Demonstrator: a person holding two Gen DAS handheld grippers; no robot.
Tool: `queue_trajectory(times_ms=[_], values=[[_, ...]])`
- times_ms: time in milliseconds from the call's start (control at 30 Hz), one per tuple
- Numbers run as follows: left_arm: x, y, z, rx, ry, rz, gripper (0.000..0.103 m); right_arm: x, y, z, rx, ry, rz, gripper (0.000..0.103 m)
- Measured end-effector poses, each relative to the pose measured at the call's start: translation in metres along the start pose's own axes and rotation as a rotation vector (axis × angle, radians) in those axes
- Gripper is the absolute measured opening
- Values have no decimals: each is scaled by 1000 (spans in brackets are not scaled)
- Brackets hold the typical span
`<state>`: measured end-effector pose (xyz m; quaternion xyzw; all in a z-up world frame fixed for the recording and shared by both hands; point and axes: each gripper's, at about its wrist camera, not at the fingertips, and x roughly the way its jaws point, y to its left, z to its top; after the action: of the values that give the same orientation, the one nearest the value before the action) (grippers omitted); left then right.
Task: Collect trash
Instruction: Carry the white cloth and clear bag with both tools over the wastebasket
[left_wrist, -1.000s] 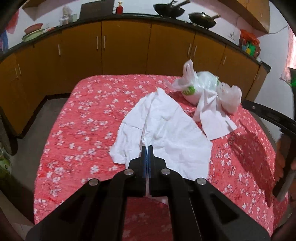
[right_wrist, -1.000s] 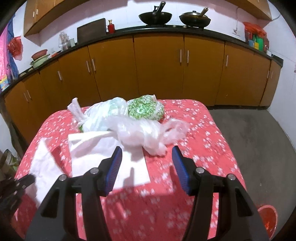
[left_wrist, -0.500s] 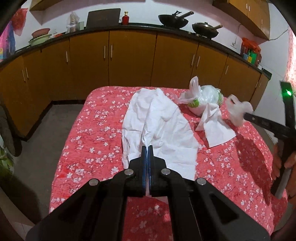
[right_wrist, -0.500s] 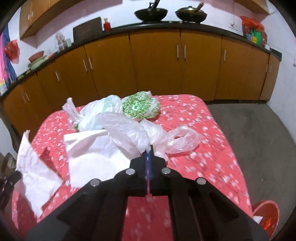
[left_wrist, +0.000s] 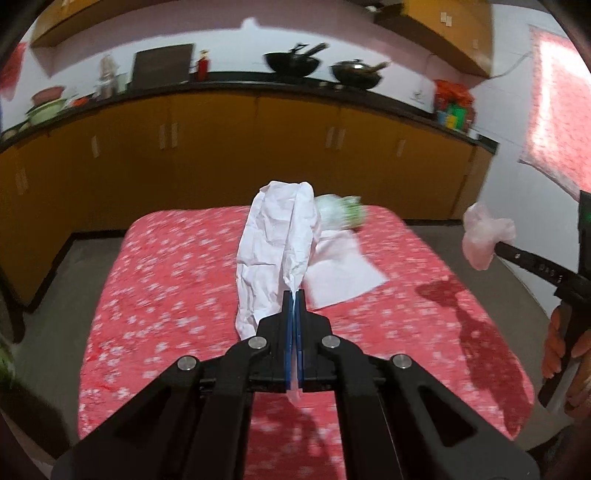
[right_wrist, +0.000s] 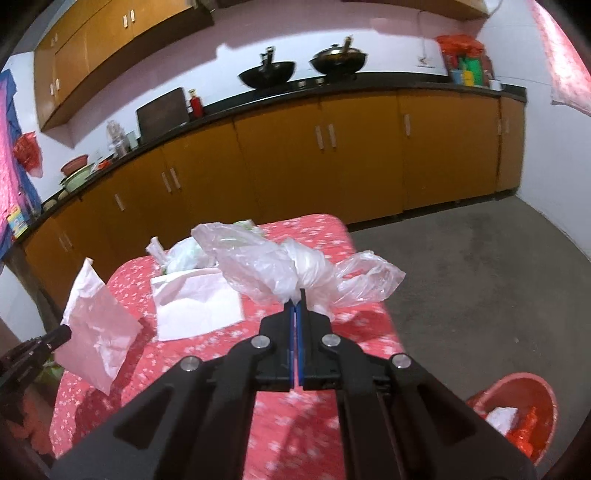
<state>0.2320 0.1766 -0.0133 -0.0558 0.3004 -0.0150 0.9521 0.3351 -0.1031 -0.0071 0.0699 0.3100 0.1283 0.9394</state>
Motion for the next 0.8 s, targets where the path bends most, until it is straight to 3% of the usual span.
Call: queue_trajectory(times_ms=[400, 800], values=[[15, -129, 4, 165, 26, -223, 1, -60, -118, -33, 117, -15, -186, 3], [53, -291, -34, 297, 100, -468, 1, -124, -242, -97, 178, -25, -491, 3]])
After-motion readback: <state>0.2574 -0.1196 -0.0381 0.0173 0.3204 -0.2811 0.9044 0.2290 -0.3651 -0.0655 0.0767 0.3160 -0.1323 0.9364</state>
